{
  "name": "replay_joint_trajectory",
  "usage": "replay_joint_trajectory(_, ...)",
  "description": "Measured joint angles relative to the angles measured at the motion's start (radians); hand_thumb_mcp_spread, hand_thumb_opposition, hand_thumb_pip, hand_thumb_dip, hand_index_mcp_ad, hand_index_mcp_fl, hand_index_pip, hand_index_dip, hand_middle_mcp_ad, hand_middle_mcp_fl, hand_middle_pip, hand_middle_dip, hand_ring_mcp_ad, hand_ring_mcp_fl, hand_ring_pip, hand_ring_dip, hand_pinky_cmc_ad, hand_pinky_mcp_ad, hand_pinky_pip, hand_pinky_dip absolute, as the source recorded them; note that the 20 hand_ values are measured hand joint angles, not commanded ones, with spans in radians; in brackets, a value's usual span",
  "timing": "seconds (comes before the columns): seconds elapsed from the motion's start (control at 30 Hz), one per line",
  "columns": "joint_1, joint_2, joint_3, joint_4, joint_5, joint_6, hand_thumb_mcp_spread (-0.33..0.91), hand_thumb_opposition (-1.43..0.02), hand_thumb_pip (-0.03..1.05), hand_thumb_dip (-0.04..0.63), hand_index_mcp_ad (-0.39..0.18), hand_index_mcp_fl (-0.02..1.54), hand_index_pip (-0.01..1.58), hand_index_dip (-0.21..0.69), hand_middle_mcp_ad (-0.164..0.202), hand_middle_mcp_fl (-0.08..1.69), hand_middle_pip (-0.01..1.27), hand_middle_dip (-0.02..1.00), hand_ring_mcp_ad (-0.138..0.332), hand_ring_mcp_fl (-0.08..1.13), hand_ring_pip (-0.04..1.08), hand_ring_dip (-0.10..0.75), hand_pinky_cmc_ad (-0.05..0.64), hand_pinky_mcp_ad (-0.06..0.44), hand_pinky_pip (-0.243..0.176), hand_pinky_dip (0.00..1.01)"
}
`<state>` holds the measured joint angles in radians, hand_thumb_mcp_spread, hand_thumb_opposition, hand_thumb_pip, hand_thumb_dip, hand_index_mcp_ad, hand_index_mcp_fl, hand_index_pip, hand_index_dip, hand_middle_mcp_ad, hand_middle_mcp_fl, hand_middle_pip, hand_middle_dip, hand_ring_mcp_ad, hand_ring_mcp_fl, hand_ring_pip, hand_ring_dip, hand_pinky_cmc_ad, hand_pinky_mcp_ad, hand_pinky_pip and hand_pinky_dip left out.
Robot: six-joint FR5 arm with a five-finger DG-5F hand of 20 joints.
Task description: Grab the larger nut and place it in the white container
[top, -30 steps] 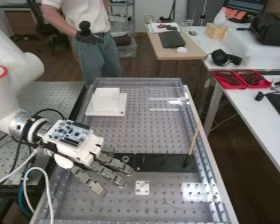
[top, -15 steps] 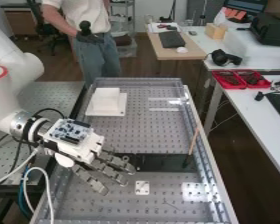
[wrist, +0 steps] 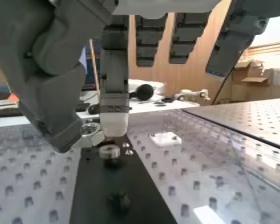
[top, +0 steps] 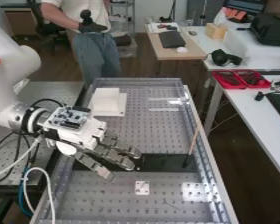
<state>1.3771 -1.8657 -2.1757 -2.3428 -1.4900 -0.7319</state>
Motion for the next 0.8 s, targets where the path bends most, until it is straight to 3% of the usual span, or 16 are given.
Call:
replay_joint_trajectory(0.27,0.047,0.088,0.014,-0.016,-0.099,0.02,0.27,-0.87,0.67,0.204,-0.119,0.48,1.54,0.065,-0.005,0.02,0.12,0.22,0.086,0.0,0.1,0.124,0.316,0.246,-0.093,0.51)
replay_joint_trajectory(0.57,0.112,0.101,0.077,-0.141,-0.215,0.034,0.27,-0.87,0.67,0.204,-0.12,0.48,1.54,0.065,-0.002,0.02,0.12,0.22,0.086,0.0,0.1,0.126,0.316,0.246,-0.093,0.49)
replay_joint_trajectory(0.8,0.142,0.1,0.092,-0.187,-0.274,0.035,0.27,-0.91,0.68,0.204,-0.12,0.44,1.54,0.077,-0.005,0.02,0.12,0.24,0.086,0.0,0.09,0.126,0.318,0.246,-0.093,0.4)
